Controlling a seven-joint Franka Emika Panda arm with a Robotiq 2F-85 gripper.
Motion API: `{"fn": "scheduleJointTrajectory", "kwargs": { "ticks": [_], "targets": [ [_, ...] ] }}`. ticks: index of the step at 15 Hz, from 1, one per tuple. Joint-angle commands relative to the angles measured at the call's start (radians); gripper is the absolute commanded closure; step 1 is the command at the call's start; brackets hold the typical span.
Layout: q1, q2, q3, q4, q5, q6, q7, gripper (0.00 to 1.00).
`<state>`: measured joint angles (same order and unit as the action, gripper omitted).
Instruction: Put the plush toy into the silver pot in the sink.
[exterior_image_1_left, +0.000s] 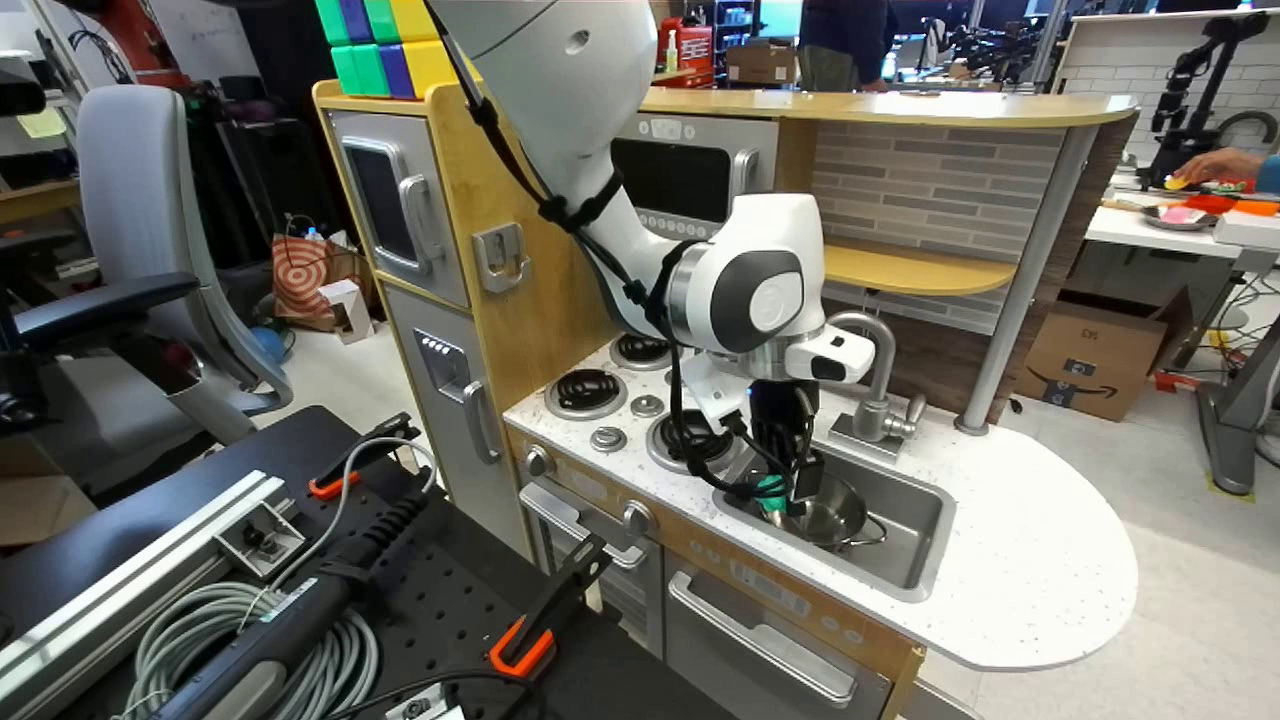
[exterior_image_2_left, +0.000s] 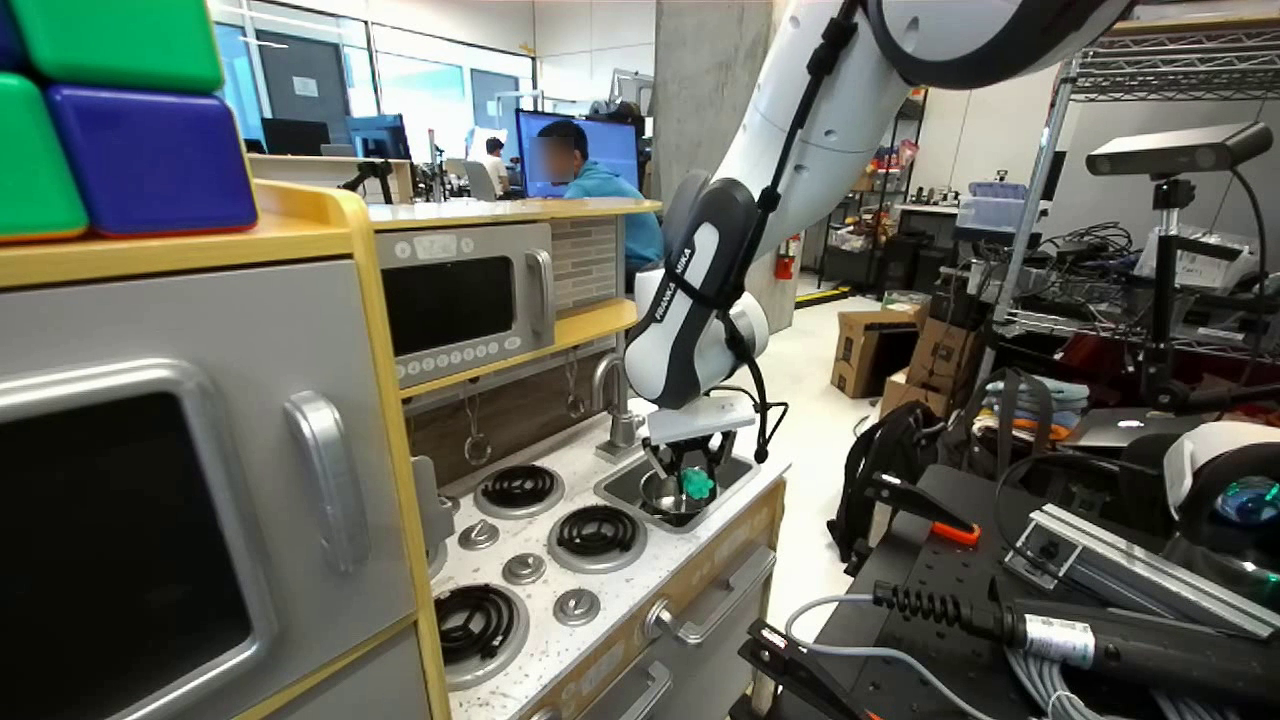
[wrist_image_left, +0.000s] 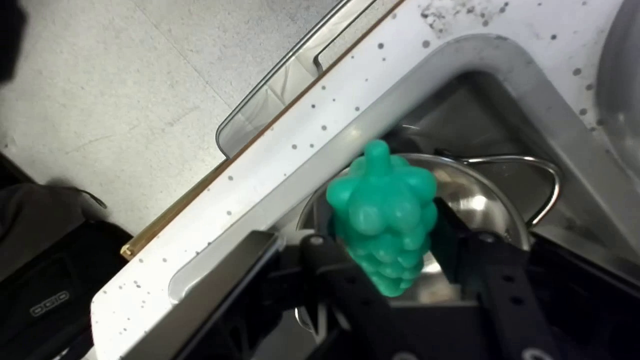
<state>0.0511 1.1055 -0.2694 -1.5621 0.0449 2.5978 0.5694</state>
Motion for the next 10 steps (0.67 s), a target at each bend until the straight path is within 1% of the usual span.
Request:
{"fn": "scheduleJointTrajectory", "kwargs": {
  "ticks": [1, 6, 7, 8, 9, 10],
  "targets": [
    [0.001, 0.081, -0.015, 0.149, 0.033, -0.116, 0.095, 0.76],
    [-0.016, 0.159, -0.007, 0.308, 0.023, -0.219, 0.241, 0.76],
    [-0.023, 0.170, 0.001, 0.331, 0.024, -0.231, 0.259, 0.56],
    [-0.027, 0.177, 0.005, 0.350, 0.019, -0.249, 0.272, 0.27],
    [-0.030, 0.179, 0.011, 0.359, 0.015, -0.250, 0.276, 0.27],
    [-0.037, 0.181, 0.022, 0.369, 0.016, -0.257, 0.273, 0.24]
  ]
}}
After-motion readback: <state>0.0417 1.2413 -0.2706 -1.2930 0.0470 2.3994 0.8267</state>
